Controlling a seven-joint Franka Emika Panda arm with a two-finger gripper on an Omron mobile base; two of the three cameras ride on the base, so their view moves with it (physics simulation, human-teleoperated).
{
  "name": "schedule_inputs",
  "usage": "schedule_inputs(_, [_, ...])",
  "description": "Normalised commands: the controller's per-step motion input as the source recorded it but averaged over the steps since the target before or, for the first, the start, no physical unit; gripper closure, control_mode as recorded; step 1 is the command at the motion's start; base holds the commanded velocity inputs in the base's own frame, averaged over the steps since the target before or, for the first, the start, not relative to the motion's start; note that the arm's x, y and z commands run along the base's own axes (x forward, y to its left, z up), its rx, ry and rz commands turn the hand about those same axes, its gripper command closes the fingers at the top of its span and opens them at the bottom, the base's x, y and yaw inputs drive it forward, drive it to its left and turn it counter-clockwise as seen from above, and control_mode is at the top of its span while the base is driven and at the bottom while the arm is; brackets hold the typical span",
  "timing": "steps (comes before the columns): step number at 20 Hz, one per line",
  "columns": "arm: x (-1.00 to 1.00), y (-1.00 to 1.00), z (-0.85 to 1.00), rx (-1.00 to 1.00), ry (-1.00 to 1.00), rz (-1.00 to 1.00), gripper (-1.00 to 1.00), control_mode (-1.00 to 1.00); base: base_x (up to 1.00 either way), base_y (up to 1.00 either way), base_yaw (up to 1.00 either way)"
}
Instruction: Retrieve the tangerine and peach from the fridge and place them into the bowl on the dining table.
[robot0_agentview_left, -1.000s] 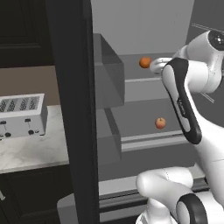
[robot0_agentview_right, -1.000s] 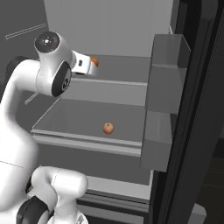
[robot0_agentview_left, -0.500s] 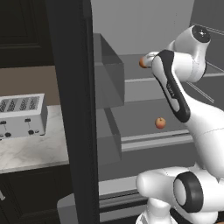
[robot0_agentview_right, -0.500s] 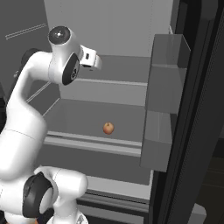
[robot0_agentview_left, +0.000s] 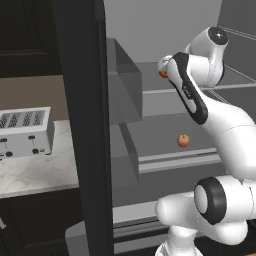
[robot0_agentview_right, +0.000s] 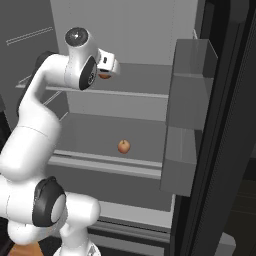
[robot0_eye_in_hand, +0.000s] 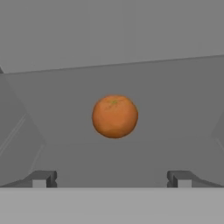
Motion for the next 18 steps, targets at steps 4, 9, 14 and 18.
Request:
schedule_inputs(4, [0.46,0.00,-0.10,0.00,0.00,0.00,-1.00,-1.00,0.00,0.00,0.00])
schedule_inputs(9, [0.47,0.00,-0.11,0.00,0.00,0.00,-1.00,-1.00,0.00,0.00,0.00])
schedule_inputs(14, [0.45,0.00,-0.10,0.00,0.00,0.00,-1.00,-1.00,0.00,0.00,0.00])
schedule_inputs(18, [0.36,0.00,-0.13,0.00,0.00,0.00,-1.00,-1.00,0.00,0.00,0.00])
